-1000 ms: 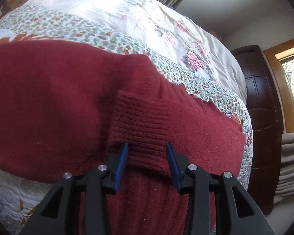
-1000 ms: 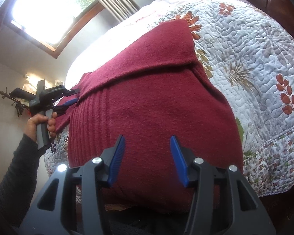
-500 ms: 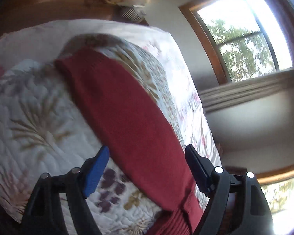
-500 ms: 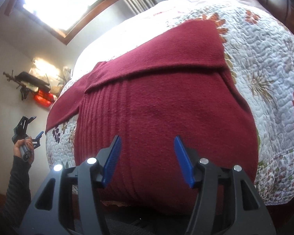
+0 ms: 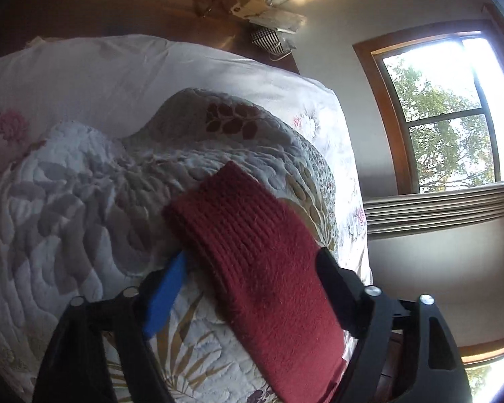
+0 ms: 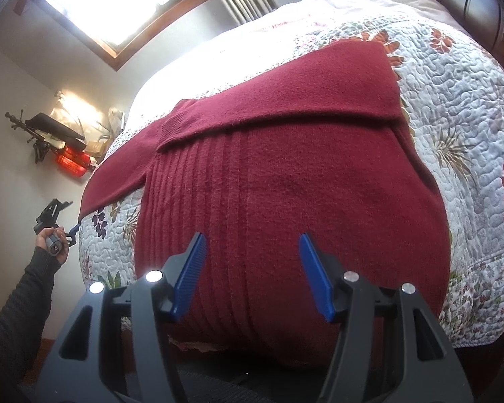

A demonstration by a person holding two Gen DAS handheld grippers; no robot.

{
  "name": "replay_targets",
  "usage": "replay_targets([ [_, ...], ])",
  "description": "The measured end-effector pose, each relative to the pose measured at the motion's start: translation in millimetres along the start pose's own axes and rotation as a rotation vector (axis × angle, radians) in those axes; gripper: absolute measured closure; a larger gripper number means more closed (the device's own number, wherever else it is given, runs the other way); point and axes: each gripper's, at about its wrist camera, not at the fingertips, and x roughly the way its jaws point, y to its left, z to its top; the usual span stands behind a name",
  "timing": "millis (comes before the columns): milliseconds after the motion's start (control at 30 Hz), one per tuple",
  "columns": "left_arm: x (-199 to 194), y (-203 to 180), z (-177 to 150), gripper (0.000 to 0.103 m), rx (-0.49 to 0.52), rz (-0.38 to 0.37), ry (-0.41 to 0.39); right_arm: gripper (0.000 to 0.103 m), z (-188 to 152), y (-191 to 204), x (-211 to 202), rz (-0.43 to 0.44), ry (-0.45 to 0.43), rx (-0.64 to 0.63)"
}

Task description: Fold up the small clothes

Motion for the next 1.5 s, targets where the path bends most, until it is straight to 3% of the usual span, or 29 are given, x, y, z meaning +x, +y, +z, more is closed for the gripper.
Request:
replay_targets([
  [67,4,0,-1,0.078,0.015,0.021,0.0,0.045,-1,-2,-2,-0.003,-0.011,0.014],
  [167,0,0,-4,0.092,0.042,0.028,-0.031,0.045,-2,-4,-4,-0.006,-0.024,0.027],
  [300,-16,-13,-10,0.094,0.099,-0.003,-0.08,0.045,-2,-4,-7,-0.007,-0.029,0.021],
  [467,-54,-70,-34,0.095,0.266,-0.104,-0.125,0.045,0,-6,-7,0.0,-0.032,0.019],
  [600,-72,-133,-80,0.095,0.459,-0.194,-0.111,0.045,0,-6,-6,0.012,-0.034,0.02],
  [800,-66,-210,-168,0.095,0.673,-0.285,-0.019,0.045,2,-12,-8,0.033,-0.05,0.025],
  [933,-51,-247,-232,0.095,0.817,-0.287,0.028,0.045,0,-22,-12,0.034,-0.064,0.048],
  [1067,-24,-264,-292,0.095,0.897,-0.285,0.117,0.045,-2,-33,-19,0.035,-0.079,0.078],
  [1267,33,-264,-377,0.095,0.994,-0.22,0.277,0.044,-4,-48,-24,0.039,-0.089,0.111],
  [1433,64,-256,-428,0.095,1.083,-0.161,0.334,0.042,4,-53,-24,0.049,-0.078,0.115],
  [1500,71,-253,-439,0.095,1.113,-0.141,0.347,0.036,13,-52,-22,0.049,-0.081,0.101],
])
